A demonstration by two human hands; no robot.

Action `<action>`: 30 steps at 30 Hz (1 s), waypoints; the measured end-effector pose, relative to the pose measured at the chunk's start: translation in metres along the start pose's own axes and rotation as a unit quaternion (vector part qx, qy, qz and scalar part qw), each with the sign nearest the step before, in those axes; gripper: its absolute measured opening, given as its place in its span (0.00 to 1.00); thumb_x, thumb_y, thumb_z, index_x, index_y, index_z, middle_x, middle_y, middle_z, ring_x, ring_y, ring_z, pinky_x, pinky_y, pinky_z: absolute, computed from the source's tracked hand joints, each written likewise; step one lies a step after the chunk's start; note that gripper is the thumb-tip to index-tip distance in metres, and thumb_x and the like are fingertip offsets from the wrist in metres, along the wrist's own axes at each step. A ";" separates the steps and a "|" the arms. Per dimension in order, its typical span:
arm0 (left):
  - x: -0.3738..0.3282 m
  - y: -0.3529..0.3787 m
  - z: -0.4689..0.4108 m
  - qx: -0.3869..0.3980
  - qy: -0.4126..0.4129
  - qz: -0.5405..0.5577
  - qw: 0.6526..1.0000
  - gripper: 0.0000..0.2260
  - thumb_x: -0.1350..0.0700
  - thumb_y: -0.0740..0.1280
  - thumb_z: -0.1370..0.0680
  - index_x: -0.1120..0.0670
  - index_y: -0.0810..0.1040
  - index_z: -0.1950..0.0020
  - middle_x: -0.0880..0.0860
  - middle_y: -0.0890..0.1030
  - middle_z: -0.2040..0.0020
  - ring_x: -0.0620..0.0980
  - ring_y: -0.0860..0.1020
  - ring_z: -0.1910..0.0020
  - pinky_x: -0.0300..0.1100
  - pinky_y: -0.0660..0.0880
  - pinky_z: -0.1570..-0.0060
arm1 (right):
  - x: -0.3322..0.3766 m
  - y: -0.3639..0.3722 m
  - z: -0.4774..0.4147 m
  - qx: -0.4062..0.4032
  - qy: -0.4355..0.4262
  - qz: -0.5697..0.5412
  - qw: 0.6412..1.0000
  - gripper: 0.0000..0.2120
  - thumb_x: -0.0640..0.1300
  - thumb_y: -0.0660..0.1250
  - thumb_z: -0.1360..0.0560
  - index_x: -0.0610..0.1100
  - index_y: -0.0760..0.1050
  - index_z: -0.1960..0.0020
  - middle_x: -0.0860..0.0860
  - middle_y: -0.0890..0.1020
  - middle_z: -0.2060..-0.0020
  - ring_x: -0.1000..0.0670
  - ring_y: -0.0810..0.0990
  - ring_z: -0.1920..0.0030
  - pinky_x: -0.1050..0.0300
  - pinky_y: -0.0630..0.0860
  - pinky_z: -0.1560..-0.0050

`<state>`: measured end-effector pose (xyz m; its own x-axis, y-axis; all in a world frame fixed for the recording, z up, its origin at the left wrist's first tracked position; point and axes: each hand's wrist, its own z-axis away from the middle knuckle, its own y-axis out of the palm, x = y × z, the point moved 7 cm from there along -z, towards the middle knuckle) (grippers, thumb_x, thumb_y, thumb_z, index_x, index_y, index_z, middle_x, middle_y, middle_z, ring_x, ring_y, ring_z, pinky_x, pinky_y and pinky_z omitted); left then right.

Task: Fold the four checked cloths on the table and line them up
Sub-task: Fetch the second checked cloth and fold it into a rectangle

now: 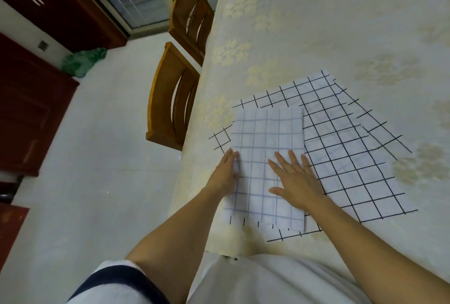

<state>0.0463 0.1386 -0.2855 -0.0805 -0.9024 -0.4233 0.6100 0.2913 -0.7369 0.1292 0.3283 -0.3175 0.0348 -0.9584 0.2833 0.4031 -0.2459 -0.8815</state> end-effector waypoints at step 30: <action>-0.117 0.097 0.017 0.115 0.125 -0.315 0.934 0.51 0.46 0.72 0.23 0.48 0.32 0.20 0.49 0.31 0.20 0.56 0.36 0.20 0.54 0.41 0.21 | -0.093 -0.034 -0.023 -0.072 0.067 -0.025 0.995 0.33 0.65 0.54 0.20 0.59 0.46 0.20 0.47 0.41 0.19 0.44 0.37 0.20 0.46 0.42 0.21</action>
<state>0.1280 0.2670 -0.2987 -0.6441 -0.7612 -0.0752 0.5309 -0.3741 -0.7604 0.0914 0.4219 -0.3228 -0.1081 -0.9526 0.2844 0.2655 -0.3033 -0.9152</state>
